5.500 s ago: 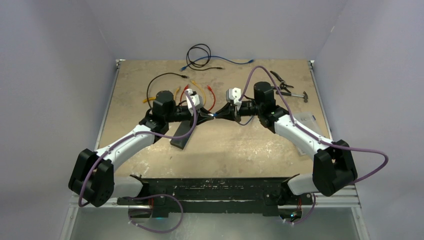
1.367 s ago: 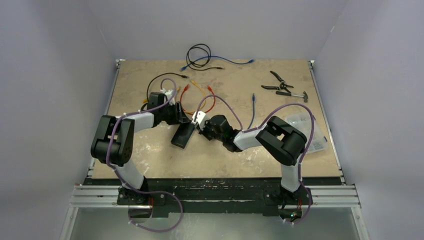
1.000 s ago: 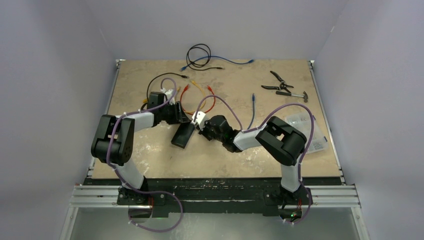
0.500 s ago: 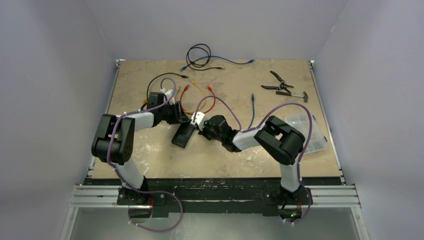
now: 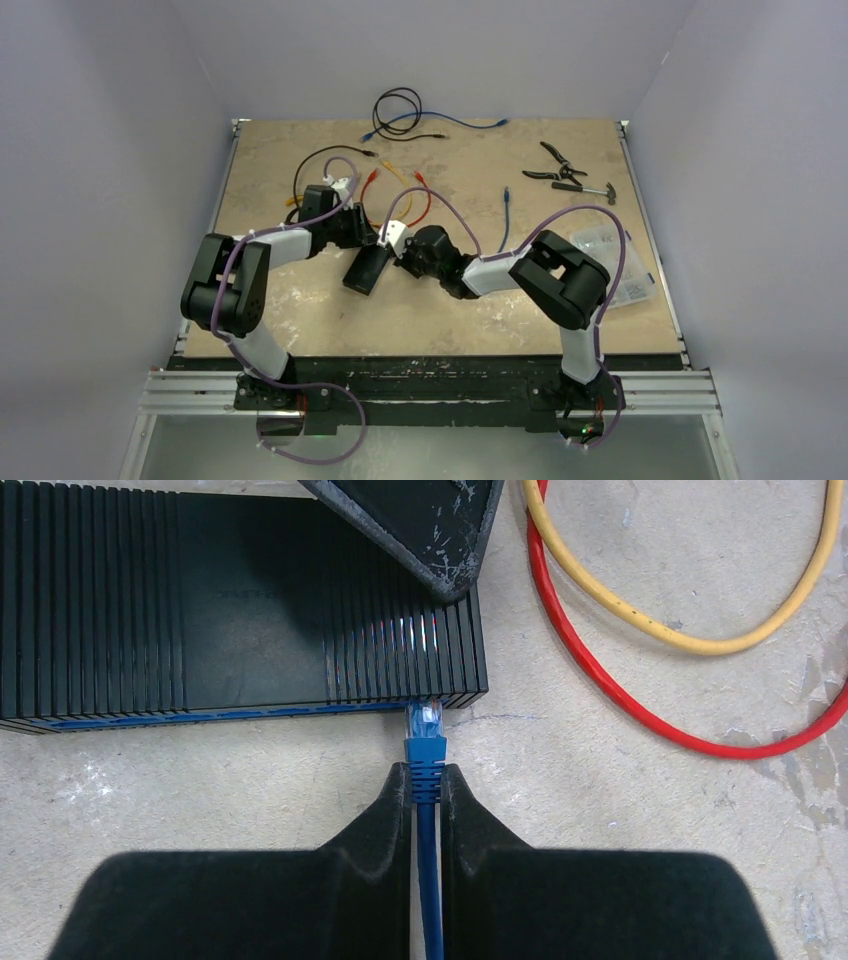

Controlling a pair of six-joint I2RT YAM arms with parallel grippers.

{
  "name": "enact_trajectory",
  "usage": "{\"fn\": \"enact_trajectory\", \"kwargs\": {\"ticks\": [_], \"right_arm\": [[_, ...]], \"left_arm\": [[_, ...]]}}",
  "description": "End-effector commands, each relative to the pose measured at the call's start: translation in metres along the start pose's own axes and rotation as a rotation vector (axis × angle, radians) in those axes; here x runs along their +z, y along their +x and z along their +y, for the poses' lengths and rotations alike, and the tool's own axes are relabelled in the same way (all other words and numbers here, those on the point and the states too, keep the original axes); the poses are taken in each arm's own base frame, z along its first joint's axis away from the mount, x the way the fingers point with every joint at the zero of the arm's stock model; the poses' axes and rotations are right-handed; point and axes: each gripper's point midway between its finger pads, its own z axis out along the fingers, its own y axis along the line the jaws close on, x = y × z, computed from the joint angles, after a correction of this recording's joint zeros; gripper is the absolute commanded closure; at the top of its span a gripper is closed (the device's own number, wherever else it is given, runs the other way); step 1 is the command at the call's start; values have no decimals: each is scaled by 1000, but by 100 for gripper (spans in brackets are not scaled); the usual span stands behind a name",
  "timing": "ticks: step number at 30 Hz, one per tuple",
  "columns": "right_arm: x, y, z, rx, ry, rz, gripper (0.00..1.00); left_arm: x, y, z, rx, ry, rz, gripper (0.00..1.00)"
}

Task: Insert the plug into the switch port

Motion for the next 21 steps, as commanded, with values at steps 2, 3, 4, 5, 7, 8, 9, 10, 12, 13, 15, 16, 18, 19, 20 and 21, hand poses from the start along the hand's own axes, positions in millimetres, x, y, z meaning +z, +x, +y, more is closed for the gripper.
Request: {"fn": "enact_trajectory", "kwargs": {"ticks": [2,3,4,5,7,8,9,10,12,13,15,16,18,19,20,21], "right_arm": [[3,-122,1,-22,-39,-359,100],[4,-124,1,-23,-39,-364,100],[5,-126,1,-24,-40,-368,100],[6,-127,1,-23,-41,-372,100],[7,-132,0,-22,-44,-382,100],[7,-133,0,-24,-44,-385,100],[6,-134,0,-25,-44,-385,100],[6,-133,0,-24,-43,-382,100],[2,-129,-1,-22,-36,-374,100],[0,-126,-1,-19,-30,-368,99],[-6,-115,-2,-12,-19,-347,98],[-8,-111,-3,-8,-11,-340,97],[-13,-103,-3,0,-1,-324,92],[-15,-98,-3,5,2,-315,89],[-18,-95,-4,8,6,-307,86],[-20,-91,-4,12,14,-297,84]], "left_arm": [[-1,82,-26,-75,79,268,65],[-1,82,-27,-71,83,268,65],[-1,82,-30,-65,89,268,65],[-1,82,-32,-62,94,269,65],[-1,81,-33,-54,95,267,65],[-1,81,-33,-53,91,268,65],[-1,79,-30,-45,72,263,65],[-1,78,-27,-33,58,264,64],[-2,70,-16,-7,-3,243,62],[-2,65,-11,-3,-24,231,62],[-3,52,0,0,-74,197,61],[-4,44,8,7,-104,176,61],[-4,27,16,29,-150,143,60],[-4,20,20,42,-173,127,59],[-4,13,23,52,-194,113,57],[-5,6,26,59,-214,96,57]]}}
